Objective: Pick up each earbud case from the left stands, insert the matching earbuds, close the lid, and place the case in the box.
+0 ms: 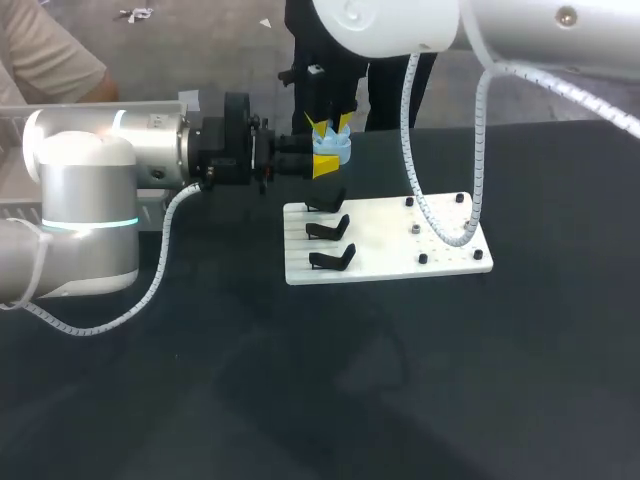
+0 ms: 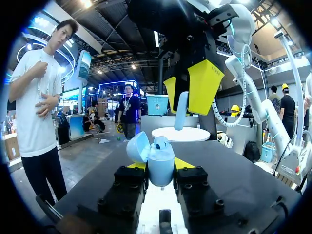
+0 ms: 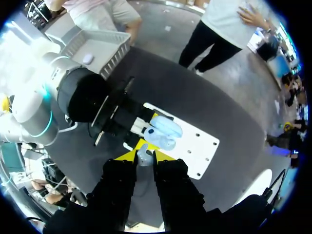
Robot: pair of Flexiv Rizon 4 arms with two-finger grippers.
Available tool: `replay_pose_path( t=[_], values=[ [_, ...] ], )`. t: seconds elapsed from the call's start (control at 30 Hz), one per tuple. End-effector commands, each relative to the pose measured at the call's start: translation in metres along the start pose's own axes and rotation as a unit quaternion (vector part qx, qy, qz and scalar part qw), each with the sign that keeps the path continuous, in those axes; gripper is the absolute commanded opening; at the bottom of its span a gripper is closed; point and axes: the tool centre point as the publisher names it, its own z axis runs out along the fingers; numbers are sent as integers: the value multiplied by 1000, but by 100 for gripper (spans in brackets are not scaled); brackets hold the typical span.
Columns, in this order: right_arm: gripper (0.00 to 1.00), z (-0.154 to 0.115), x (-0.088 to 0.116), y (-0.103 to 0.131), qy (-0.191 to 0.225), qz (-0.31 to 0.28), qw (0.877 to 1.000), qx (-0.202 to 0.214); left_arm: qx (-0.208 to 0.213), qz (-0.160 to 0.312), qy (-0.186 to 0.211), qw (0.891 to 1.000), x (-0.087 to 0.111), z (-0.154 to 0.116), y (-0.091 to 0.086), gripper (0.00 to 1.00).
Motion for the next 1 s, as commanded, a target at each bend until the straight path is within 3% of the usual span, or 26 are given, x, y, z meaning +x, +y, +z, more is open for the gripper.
replay_pose_path(
  t=[0.03,1.0],
  values=[
    [0,2,-6,0,6,-3,1000,0,-3,2,-2,1000,1,0,-2,0],
    [0,17,-12,-5,4,-6,1000,10,-3,2,-2,1000,1,0,-2,0]
  ],
)
